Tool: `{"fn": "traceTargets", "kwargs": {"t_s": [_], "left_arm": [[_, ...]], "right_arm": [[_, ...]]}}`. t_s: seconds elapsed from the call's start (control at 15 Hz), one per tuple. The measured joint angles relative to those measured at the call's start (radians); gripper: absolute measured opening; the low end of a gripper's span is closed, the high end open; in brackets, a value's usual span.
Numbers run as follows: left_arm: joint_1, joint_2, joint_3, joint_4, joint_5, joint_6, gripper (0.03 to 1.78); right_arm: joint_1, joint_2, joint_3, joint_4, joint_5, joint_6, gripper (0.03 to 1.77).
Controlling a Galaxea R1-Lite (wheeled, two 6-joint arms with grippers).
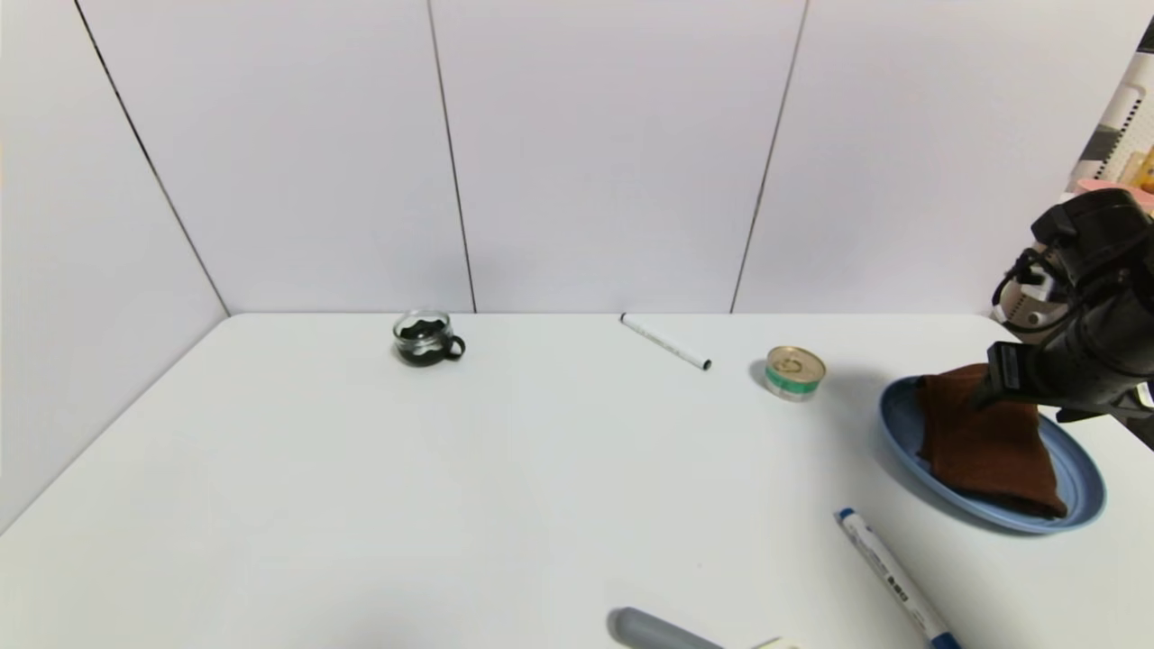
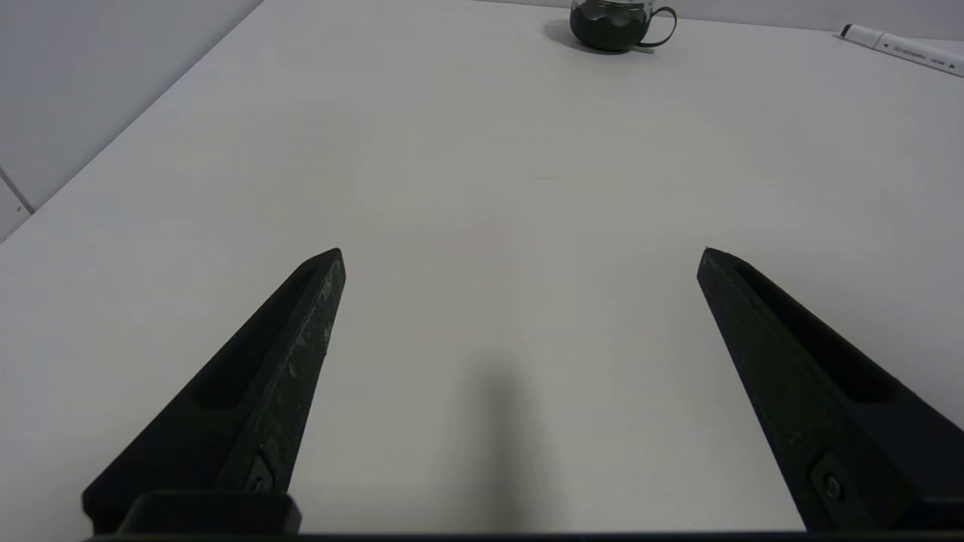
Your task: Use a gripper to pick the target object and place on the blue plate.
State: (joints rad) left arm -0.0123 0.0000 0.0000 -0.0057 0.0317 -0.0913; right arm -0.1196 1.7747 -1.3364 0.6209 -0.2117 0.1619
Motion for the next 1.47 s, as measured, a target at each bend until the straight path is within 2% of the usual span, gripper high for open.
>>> {"fn": "traceTargets", "kwargs": {"t_s": [0.27, 0.53, 0.73, 0.93, 1.13, 1.33, 1.47], "left_arm": [[0.000, 0.000, 0.000, 0.000, 0.000, 0.000, 1.69], [0.000, 0.000, 0.000, 0.000, 0.000, 0.000, 1.69], [0.000, 0.000, 0.000, 0.000, 0.000, 0.000, 1.69], [0.000, 0.000, 0.000, 0.000, 0.000, 0.000, 1.69], [0.000, 0.000, 0.000, 0.000, 0.000, 0.000, 1.69], [0.000, 0.000, 0.000, 0.000, 0.000, 0.000, 1.69], [0.000, 0.000, 0.000, 0.000, 0.000, 0.000, 1.69]], "right_arm": [[-0.001, -0.113, 0.062, -0.002, 0.017, 0.000, 1.43], [0.016, -0.357, 0.193, -0.038, 0.050, -0.003, 1.55], [0.062, -0.607, 0.434, -0.177, 0.053, -0.016, 1.60], [0.111, -0.901, 0.763, -0.425, 0.055, -0.080, 1.63], [0.137, -1.185, 1.011, -0.638, 0.078, -0.149, 1.66], [0.141, -1.437, 1.211, -0.706, 0.129, -0.224, 1.67], [0.134, -1.578, 1.290, -0.686, 0.169, -0.255, 1.68]]}}
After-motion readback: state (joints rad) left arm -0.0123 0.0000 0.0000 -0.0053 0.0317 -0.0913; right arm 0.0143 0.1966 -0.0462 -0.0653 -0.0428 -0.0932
